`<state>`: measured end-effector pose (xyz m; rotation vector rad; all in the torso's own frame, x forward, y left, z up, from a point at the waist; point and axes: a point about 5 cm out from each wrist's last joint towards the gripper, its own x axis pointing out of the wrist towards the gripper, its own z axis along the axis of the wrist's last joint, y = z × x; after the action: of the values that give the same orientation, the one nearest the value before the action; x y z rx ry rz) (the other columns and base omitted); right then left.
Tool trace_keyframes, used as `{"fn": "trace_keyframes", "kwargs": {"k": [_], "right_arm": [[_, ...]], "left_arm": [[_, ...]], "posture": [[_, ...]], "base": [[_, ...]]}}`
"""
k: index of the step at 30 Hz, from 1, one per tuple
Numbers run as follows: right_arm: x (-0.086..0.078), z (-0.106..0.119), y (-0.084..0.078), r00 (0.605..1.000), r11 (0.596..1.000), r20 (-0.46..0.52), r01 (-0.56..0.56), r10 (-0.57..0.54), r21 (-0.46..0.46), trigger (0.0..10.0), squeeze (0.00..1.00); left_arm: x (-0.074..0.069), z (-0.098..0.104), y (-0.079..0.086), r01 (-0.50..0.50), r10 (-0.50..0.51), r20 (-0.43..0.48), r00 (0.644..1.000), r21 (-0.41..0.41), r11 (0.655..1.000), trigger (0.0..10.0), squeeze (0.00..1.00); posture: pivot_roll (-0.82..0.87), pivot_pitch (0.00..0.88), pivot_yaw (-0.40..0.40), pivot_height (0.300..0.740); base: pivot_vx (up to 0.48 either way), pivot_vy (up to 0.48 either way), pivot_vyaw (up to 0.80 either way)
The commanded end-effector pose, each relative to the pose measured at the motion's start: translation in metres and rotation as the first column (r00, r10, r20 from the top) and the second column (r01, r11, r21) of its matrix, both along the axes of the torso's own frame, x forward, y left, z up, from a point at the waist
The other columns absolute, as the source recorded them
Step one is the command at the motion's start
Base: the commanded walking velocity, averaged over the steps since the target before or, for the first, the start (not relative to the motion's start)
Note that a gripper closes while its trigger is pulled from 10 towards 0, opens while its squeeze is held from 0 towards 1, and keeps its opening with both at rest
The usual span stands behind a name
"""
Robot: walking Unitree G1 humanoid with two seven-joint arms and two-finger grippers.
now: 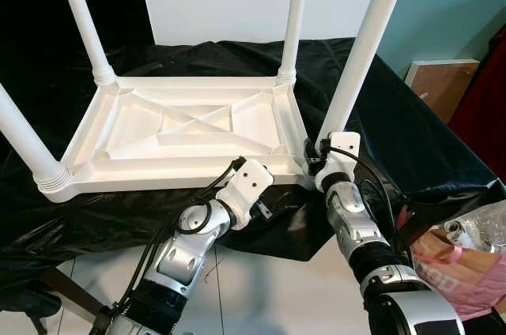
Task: Building children table
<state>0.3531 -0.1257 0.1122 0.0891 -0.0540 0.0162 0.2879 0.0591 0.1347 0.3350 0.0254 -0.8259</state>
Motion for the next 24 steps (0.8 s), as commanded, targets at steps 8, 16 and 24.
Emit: {"fn": "trace_keyframes", "kwargs": {"k": [8, 16, 24], "right_arm": [[-0.011, -0.008, -0.009, 1.000, 0.999, -0.004, -0.019, 0.020, 0.041, 10.0, 1.00], [-0.011, -0.002, -0.018, 0.978, 0.979, 0.035, -0.204, 0.204, -0.025, 10.0, 0.00], [-0.008, 0.002, -0.028, 0.918, 0.907, 0.024, -0.386, 0.395, -0.169, 10.0, 0.00]], "left_arm": [[0.002, -0.002, -0.001, -0.028, 0.028, 0.017, 0.999, 0.000, 1.000, 10.0, 0.00], [0.004, -0.001, -0.002, -0.023, 0.023, 0.023, 0.999, 0.001, 1.000, 10.0, 0.00], [0.007, 0.000, -0.004, -0.010, 0.010, 0.032, 0.999, 0.003, 1.000, 10.0, 0.00]], "posture": [[0.02, 0.000, -0.069, 0.740], [0.00, 0.000, -0.065, 0.740], [-0.01, 0.000, -0.053, 0.740]], "base": [[0.000, 0.000, 0.00], [0.000, 0.000, 0.00], [0.000, 0.000, 0.00]]}}
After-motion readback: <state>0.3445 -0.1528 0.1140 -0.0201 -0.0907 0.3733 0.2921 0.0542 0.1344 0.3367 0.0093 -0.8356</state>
